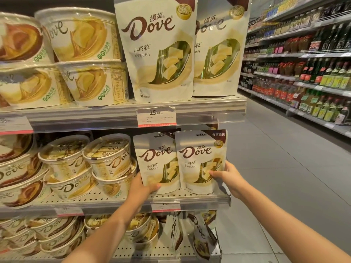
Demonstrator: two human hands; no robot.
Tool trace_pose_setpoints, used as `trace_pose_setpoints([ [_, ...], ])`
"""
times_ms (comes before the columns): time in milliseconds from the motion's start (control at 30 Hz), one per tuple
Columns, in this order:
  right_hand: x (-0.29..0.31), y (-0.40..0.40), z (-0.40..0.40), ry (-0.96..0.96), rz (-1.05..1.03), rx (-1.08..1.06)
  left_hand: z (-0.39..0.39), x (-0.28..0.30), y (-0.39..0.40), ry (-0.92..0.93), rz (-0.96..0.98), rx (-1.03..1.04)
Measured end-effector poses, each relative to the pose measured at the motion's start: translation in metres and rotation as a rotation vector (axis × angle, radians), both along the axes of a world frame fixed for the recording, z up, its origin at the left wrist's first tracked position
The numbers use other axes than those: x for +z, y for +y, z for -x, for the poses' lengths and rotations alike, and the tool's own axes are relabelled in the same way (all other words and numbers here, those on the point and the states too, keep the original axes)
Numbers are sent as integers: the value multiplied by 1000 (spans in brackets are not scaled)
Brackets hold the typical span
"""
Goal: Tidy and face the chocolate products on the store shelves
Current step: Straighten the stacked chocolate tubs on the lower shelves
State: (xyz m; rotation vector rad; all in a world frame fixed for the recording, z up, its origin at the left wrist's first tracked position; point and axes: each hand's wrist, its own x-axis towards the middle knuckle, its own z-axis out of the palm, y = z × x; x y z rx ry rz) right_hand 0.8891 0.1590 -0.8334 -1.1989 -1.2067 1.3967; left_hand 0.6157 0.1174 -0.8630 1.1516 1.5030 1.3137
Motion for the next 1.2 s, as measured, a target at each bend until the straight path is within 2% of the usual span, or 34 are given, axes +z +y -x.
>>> trace_pose_setpoints([
  [200, -3, 7, 0, 49, 21, -43, 7, 4, 1, -13, 19, -41],
  [400, -12, -4, 7, 47, -51, -83, 9, -5, -1, -88, 28, -11],
  [567, -24, -8, 11, -136, -171, -55, 0, -1, -1, 15, 10, -16],
  [1067, -33, -15, 13, -226, -292, -96, 11, -1, -2, 59, 16, -75],
  [1200, -38, -22, 15, -287, -307, -166, 9, -11, -9, 241, -41, 21],
])
